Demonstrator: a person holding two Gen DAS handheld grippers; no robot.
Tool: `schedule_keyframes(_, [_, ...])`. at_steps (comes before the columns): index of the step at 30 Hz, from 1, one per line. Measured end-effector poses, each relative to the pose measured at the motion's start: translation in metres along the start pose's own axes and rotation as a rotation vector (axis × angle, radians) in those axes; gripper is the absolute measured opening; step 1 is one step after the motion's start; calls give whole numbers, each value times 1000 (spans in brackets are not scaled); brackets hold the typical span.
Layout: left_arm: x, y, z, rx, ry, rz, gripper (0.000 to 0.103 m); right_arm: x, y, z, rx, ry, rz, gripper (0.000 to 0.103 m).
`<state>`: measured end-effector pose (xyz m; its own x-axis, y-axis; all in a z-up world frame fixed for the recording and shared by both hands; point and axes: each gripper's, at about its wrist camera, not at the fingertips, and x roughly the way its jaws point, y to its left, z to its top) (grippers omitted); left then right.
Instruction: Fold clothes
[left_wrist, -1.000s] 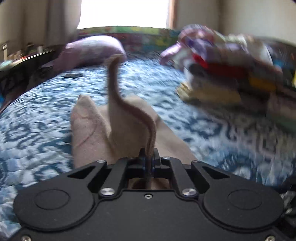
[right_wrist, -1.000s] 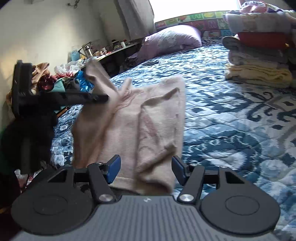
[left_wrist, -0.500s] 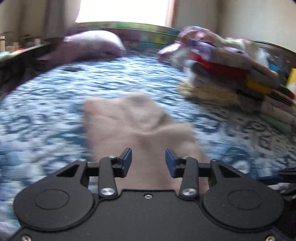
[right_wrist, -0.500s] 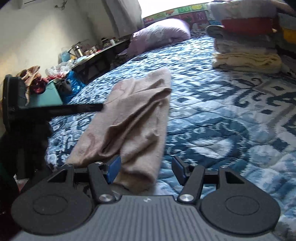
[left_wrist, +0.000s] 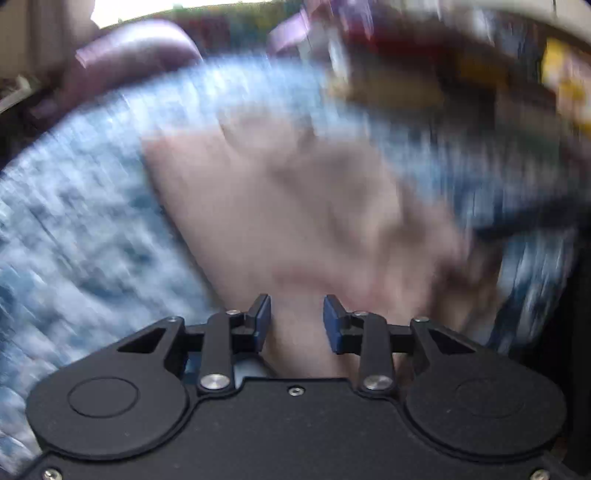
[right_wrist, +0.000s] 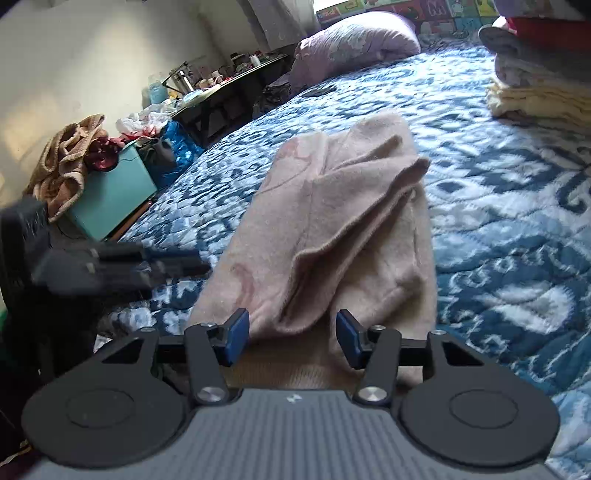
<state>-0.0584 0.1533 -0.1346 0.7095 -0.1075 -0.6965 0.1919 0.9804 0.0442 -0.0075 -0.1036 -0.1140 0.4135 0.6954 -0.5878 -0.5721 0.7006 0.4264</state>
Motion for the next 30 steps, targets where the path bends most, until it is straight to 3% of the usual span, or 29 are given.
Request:
schedule_keyframes(1, [10,-4,-7,29,25,3,31,-3,-4,3,3,-11,-13,53])
schedule_keyframes(7, [-30,6,15,-23,-76,-10,31,-35,-43,21,57,-78,-89,53])
schedule_keyframes(9, [-33,0,26,7,-88,-15,38,-40,-59,23,91,-90,-112,53])
schedule_keyframes(10, [-29,-2,34,1,-85,-26,43,-41,-67,22,106,-93,-122,53])
schedule_keyframes(15, [-9,-10,72,-30,-74,-80,44,-33,-63,12,67,-62,-101,53])
schedule_keyframes(21, [39,-60,90,120,8,21,50,-10,-10,-6,-145,39,0,53])
schedule_keyframes(28, [94,-119,111,295,103,140,51,7,24,-24,-284,105,21,53])
schedule_keyframes(30, [93,-128,108,319,83,192,41,7,27,-26,-284,107,28,53])
